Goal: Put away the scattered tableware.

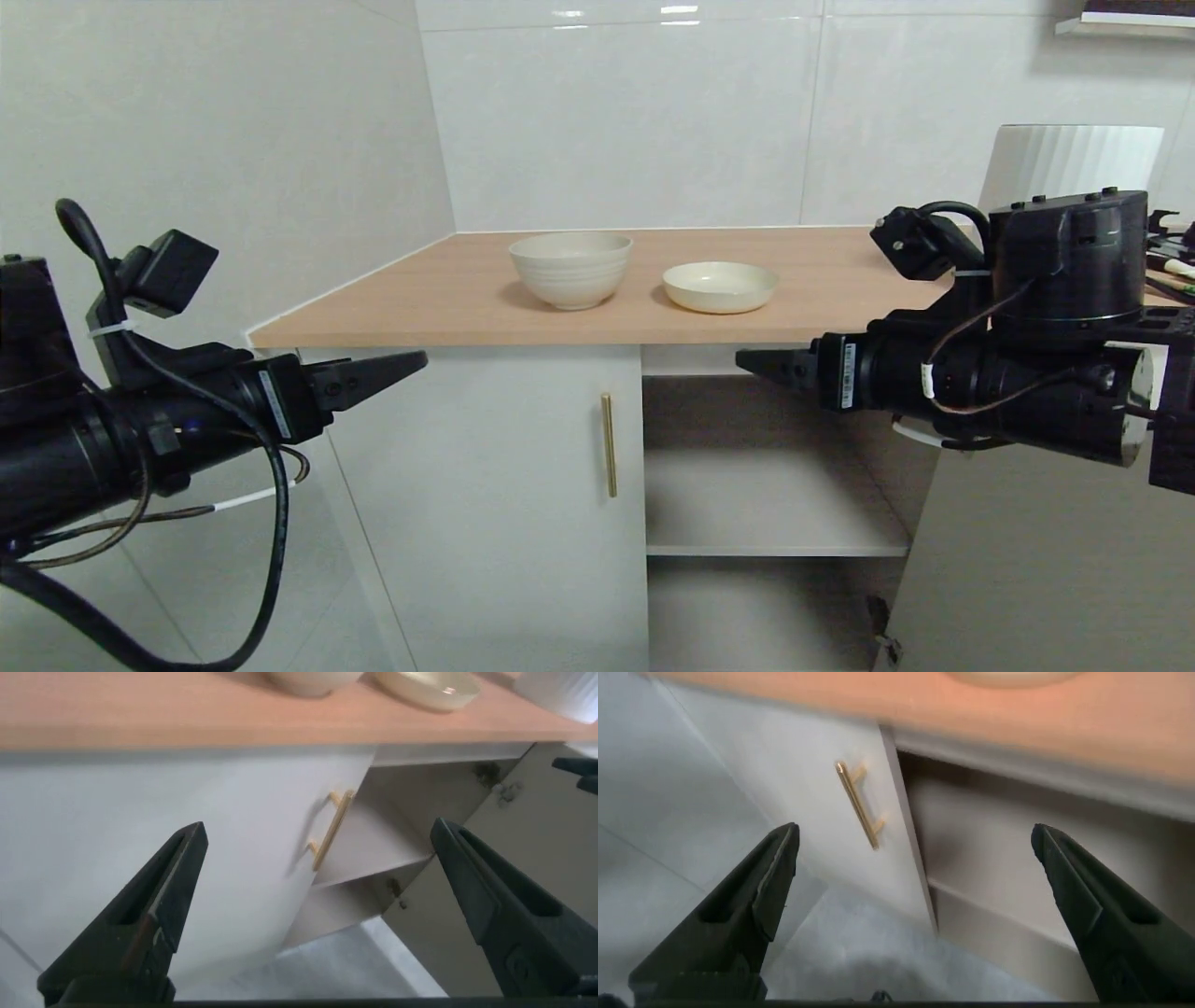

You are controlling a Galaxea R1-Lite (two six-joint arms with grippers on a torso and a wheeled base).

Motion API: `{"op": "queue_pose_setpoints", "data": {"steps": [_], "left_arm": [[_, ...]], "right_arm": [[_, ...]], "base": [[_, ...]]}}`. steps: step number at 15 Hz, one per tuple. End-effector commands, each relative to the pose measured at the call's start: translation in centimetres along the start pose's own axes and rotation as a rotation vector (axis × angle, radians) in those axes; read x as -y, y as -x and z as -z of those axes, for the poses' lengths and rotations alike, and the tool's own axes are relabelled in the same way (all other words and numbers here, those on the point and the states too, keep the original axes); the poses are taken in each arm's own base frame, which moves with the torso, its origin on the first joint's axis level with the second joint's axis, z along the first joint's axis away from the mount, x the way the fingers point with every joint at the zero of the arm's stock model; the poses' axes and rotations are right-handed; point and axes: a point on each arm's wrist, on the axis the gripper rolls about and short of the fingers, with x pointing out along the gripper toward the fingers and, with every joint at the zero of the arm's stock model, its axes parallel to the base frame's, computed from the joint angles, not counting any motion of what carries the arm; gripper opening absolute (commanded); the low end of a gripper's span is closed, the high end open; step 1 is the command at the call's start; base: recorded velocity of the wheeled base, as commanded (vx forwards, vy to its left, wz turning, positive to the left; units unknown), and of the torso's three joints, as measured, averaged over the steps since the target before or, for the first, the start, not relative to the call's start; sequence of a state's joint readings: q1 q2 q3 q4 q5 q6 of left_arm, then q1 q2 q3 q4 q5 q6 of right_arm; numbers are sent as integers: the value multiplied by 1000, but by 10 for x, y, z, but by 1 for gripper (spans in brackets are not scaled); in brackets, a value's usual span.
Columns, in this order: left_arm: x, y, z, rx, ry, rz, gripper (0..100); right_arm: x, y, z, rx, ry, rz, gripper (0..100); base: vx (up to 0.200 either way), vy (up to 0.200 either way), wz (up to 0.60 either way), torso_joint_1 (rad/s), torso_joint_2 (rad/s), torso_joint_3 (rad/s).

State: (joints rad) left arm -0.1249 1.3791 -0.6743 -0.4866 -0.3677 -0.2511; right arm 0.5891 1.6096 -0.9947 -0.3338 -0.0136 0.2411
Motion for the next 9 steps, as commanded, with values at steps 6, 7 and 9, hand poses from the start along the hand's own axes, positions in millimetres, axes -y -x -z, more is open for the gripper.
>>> {"op": "queue_pose_setpoints", "data": {"steps": [6,7,9], "left_arm": [[-7,-23,2,-45,16,-1,100],[-8,-27,1,-47,17,-2,100],[-11,-36,-1,-54,20,-3,100]], "right_arm": [[5,-10,7,-30,-4,18,100],[6,-11,7,-29,-5,23,100],[9,-15,9,-31,-6,29,100]], "base": [[0,0,0,153,-440,-293],[0,0,0,168,-466,-286],[0,0,0,188,-474,-283]]}}
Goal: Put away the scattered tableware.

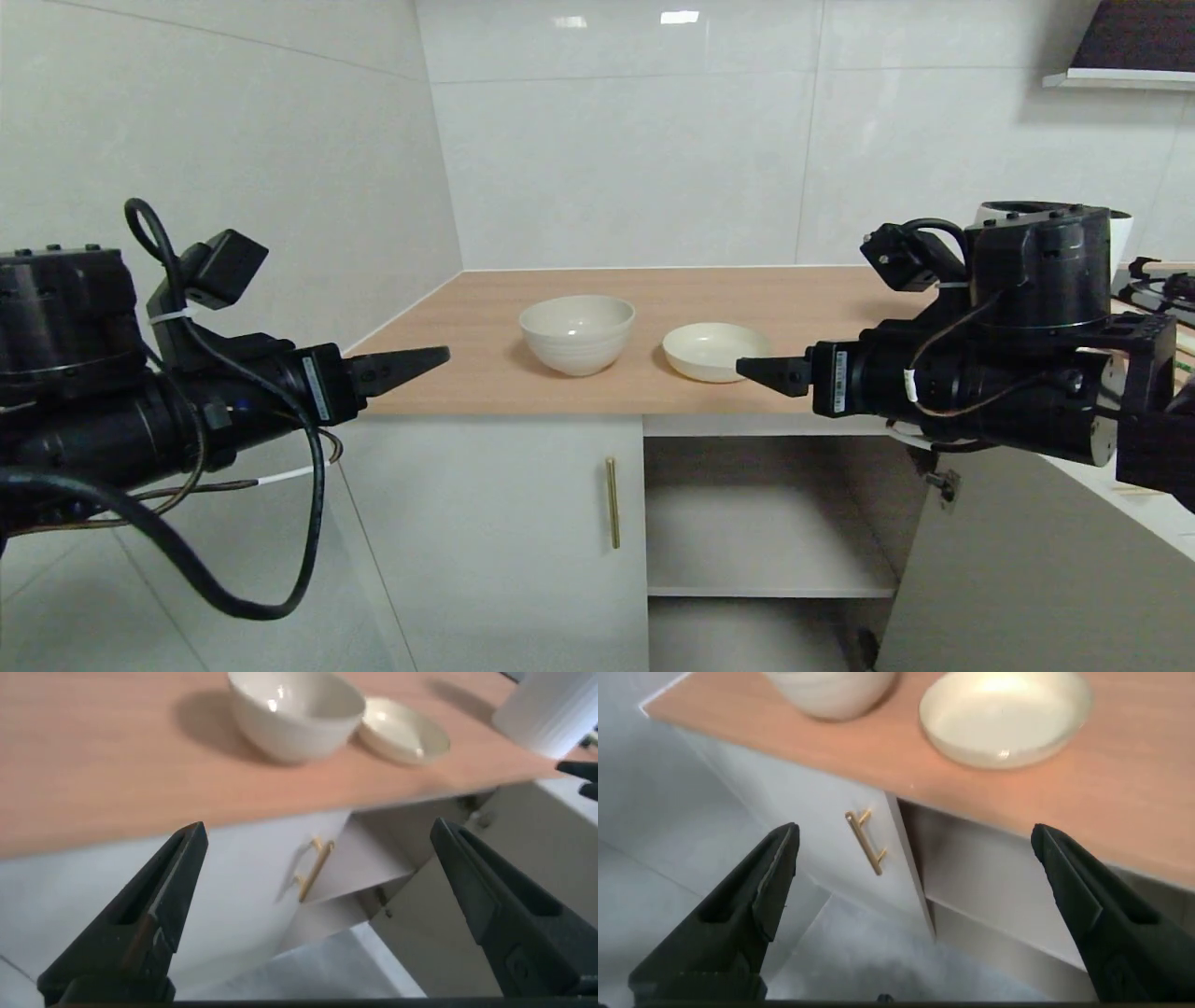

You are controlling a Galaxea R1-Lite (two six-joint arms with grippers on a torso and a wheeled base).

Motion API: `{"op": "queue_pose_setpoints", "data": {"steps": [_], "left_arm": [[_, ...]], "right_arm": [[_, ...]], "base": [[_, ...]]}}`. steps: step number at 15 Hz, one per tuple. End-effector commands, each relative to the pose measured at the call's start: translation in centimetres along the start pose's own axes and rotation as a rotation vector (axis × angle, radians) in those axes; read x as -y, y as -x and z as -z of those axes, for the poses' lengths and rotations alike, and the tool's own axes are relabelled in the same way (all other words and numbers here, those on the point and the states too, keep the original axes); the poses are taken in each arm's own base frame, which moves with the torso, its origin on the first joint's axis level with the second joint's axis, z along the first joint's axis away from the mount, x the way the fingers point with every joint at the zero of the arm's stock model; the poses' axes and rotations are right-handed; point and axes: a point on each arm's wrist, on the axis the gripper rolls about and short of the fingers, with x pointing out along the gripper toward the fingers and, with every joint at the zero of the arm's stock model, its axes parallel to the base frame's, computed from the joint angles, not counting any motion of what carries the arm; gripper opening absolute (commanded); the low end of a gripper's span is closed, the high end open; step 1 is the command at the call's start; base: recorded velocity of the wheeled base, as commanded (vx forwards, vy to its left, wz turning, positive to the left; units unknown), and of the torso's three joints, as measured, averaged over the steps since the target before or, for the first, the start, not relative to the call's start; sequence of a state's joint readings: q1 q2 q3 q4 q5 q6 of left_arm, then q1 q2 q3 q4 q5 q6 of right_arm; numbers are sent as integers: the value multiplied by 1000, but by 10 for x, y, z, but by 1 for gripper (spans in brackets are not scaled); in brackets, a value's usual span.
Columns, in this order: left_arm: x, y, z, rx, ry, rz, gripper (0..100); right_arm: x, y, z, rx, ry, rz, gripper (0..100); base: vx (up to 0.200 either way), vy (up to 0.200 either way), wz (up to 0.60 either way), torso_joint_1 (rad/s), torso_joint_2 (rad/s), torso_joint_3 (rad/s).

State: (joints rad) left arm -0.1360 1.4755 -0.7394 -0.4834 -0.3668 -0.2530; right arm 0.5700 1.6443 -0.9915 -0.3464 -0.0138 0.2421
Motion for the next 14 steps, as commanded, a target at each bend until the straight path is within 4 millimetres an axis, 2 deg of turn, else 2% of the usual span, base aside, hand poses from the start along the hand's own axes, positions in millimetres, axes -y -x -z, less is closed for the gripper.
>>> {"op": "queue_pose_setpoints", "data": {"steps": [1,5,7,9,11,14], "left_arm": [[-6,-13,2,-25,10,-6,100],[-11,-32,-7,-25,10,-9,100],[-15,-55,-25,-25,10,-15,100],[-17,-70,-43,-102,41,-37,100],[-16,-79,-37,-218,76,-73,100],[-16,-104,-29,-252,115,-182,100]], "right_arm": [[2,-7,4,-11,0,7,100],[12,-19,1,29,-2,25,100],[17,-35,-8,62,-1,50,100],[18,-49,-19,32,-28,163,100],[19,-60,-25,-5,-103,219,100],[21,-72,-26,-51,-157,276,100]], "base": [[0,0,0,193,-476,-281],[0,0,0,156,-366,-215],[0,0,0,49,-85,-37],[0,0,0,0,0,0],[0,0,0,0,0,0],[0,0,0,0,0,0]]}}
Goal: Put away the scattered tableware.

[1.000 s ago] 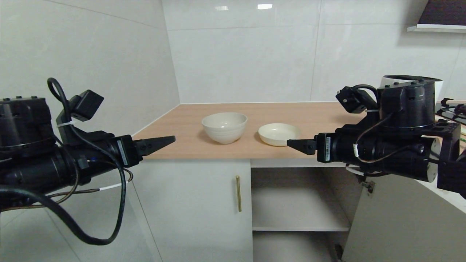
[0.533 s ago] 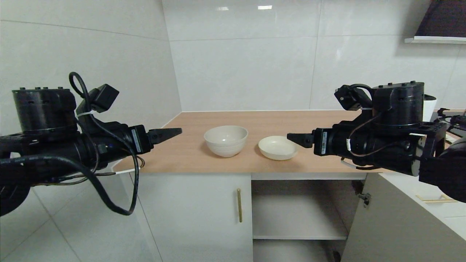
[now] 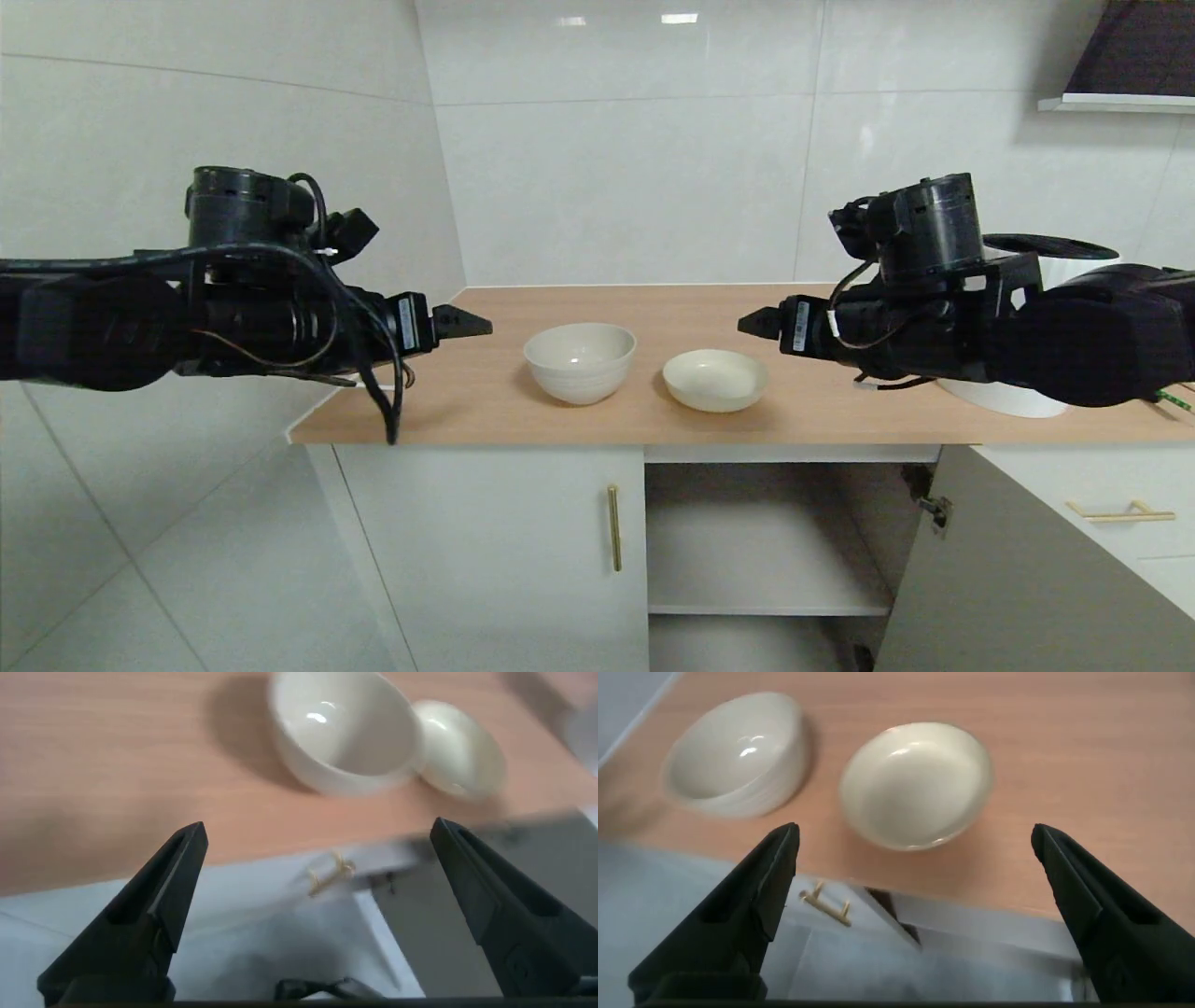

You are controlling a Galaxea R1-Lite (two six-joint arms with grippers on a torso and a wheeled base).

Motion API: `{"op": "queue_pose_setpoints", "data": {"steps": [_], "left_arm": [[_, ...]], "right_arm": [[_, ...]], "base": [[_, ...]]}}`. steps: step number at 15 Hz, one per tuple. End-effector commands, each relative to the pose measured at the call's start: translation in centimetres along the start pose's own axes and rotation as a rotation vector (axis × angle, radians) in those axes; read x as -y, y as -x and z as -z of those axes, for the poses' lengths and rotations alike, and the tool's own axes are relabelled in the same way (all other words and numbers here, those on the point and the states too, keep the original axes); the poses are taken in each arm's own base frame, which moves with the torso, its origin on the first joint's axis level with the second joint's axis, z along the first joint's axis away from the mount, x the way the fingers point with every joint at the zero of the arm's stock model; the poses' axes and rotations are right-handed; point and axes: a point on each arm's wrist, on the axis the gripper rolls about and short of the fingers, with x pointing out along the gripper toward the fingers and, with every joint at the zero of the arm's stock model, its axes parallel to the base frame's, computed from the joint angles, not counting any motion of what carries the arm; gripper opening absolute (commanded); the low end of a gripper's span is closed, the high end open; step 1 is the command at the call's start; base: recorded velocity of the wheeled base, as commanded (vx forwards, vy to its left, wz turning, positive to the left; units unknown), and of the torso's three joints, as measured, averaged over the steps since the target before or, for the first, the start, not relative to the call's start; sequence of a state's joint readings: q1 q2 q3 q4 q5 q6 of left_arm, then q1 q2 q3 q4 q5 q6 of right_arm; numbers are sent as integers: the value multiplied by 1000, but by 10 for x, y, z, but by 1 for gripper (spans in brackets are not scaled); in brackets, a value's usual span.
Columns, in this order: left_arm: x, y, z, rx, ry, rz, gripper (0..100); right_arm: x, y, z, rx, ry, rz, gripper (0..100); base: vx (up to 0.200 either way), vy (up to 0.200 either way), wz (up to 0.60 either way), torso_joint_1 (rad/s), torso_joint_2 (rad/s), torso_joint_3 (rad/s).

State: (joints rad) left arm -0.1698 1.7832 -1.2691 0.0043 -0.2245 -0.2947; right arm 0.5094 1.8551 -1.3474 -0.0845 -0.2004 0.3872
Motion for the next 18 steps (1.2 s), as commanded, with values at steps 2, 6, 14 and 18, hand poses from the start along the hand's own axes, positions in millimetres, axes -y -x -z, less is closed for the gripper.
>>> {"op": "queue_pose_setpoints", "data": {"steps": [2,6,14,18], "left_arm": [[14,-51,-2,-2,134,-54,100],[17,-99,12,36,148,-129,100],[10,-131,23,28,158,-147,100],[9,-133,24,23,158,-149,100]], "right_arm": [[-3,-28,5,-3,-19,78,100],[-2,-45,9,19,-43,155,100],[-1,-49,11,14,-43,160,100],[-1,-49,11,11,-43,161,100]], "base": [[0,0,0,0,0,0],[0,0,0,0,0,0],[0,0,0,0,0,0],[0,0,0,0,0,0]]}}
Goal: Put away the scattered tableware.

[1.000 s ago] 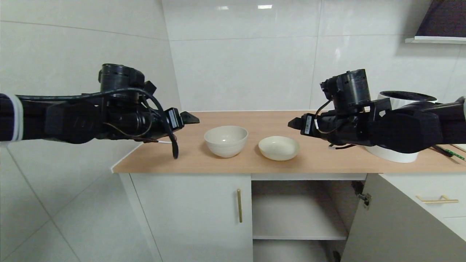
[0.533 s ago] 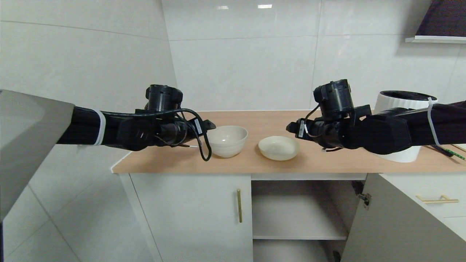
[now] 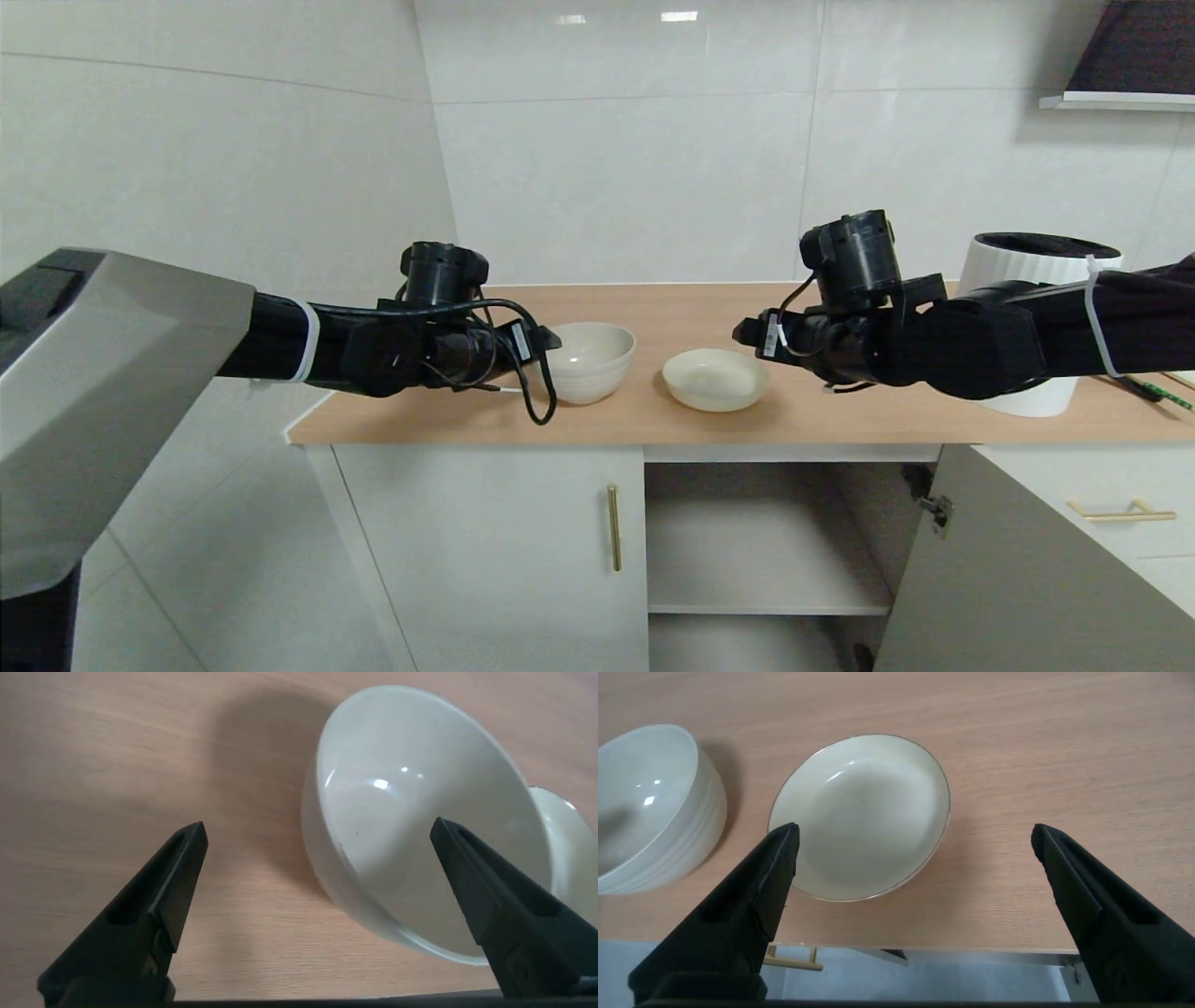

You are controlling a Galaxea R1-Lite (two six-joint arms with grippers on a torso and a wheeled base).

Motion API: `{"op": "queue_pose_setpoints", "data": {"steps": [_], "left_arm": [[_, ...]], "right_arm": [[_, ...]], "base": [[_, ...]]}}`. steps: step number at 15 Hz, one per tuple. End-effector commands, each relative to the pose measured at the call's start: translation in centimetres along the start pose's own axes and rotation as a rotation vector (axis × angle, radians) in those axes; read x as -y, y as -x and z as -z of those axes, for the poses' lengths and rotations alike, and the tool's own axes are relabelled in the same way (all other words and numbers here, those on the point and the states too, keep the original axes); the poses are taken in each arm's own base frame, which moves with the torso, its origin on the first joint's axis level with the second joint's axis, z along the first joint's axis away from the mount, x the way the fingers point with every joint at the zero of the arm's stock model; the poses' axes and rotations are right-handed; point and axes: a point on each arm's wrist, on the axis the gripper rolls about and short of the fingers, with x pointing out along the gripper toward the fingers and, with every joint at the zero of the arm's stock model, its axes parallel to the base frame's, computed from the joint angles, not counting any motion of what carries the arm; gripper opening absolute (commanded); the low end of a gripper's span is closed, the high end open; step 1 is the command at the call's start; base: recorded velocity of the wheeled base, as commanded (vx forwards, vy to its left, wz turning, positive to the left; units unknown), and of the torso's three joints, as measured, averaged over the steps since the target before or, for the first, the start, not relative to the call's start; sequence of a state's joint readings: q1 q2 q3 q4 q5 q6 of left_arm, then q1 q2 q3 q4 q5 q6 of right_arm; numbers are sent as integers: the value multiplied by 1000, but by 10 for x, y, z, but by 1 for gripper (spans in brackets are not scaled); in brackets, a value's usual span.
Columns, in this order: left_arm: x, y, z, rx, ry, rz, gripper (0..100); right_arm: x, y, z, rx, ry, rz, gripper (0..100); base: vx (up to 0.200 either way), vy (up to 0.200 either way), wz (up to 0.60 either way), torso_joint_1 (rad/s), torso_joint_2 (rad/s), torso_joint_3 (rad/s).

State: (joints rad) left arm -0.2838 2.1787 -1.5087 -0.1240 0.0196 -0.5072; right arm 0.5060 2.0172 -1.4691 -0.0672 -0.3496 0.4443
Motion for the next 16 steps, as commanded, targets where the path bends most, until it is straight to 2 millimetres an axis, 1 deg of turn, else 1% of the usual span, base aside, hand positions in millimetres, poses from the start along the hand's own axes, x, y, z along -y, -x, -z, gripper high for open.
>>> {"op": "queue_pose_setpoints", "data": {"steps": [1,6,7,9,12,14,16], "left_arm": [[0,-1,0,-1,1,-1,100],[-1,-6,5,-15,-3,-6,100],[0,-6,6,-16,-5,-3,0],[1,-6,6,-17,-6,-1,0],[3,0,3,-2,-7,-2,0],[6,10,-3,30,-5,-16,0],[7,25,-6,42,-6,-16,0]], "right_arm": [[0,1,-1,2,-1,-1,100],[0,3,-2,7,-8,-3,100],[0,3,-3,8,-8,-4,100],[0,4,-3,8,-8,-4,100],[0,4,-3,10,-9,-5,100],[1,4,-3,6,-7,-2,100],[2,2,-3,4,-8,2,100]], "base": [[0,0,0,0,0,0],[0,0,0,0,0,0],[0,0,0,0,0,0],[0,0,0,0,0,0],[0,0,0,0,0,0],[0,0,0,0,0,0],[0,0,0,0,0,0]]}}
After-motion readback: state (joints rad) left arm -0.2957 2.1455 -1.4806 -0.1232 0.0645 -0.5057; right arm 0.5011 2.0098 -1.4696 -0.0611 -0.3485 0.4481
